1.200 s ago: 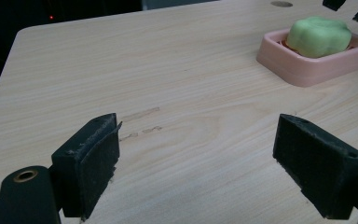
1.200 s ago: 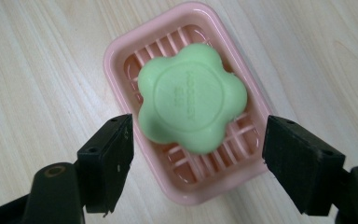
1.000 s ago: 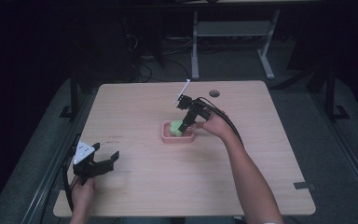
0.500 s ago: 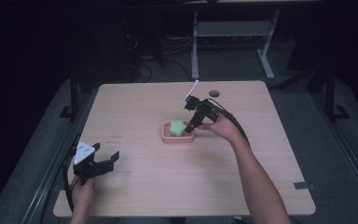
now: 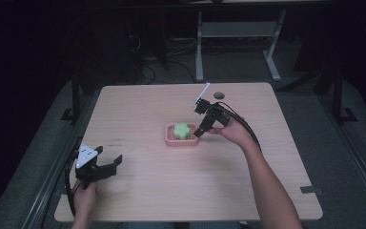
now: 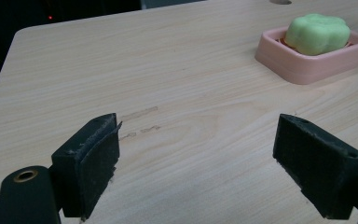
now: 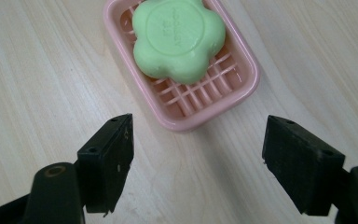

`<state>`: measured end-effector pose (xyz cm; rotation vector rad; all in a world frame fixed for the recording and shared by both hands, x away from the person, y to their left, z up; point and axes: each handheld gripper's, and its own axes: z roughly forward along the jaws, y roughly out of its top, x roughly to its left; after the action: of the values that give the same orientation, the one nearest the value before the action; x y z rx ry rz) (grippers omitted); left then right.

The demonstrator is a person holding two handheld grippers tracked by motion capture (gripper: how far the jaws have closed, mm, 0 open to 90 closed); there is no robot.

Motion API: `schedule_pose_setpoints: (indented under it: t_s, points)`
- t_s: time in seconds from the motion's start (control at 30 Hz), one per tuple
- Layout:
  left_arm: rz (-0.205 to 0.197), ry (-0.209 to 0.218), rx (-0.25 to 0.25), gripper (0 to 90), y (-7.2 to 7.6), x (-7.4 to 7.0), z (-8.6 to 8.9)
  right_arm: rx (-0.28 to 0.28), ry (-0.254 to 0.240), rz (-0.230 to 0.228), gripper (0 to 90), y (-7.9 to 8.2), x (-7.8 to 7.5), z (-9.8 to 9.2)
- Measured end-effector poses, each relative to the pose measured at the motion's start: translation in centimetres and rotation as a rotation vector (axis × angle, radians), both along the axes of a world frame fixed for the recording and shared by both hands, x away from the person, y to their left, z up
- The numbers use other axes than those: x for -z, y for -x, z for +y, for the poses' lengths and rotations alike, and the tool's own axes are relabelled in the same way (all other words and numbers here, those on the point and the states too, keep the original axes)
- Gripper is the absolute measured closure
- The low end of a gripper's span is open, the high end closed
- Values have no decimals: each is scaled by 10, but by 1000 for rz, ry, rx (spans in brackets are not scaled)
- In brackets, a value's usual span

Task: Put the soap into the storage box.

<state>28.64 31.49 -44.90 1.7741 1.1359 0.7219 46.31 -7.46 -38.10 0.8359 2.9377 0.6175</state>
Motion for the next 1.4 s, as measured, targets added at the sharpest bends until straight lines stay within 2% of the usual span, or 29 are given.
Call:
schedule_pose_setpoints:
  t_s: [0.3,0.8,1.13,1.4]
  points:
    - [3,-4,2,142,0,0,0,5,0,-12,243,4,-2,-12]
    - [4,-4,4,142,0,1,-2,41,-11,-9,243,11,1,-34]
    - [0,-5,4,142,0,1,-2,44,0,-7,243,15,-2,-43]
    - [4,-9,6,142,0,1,-2,59,-5,-1,244,19,5,-53]
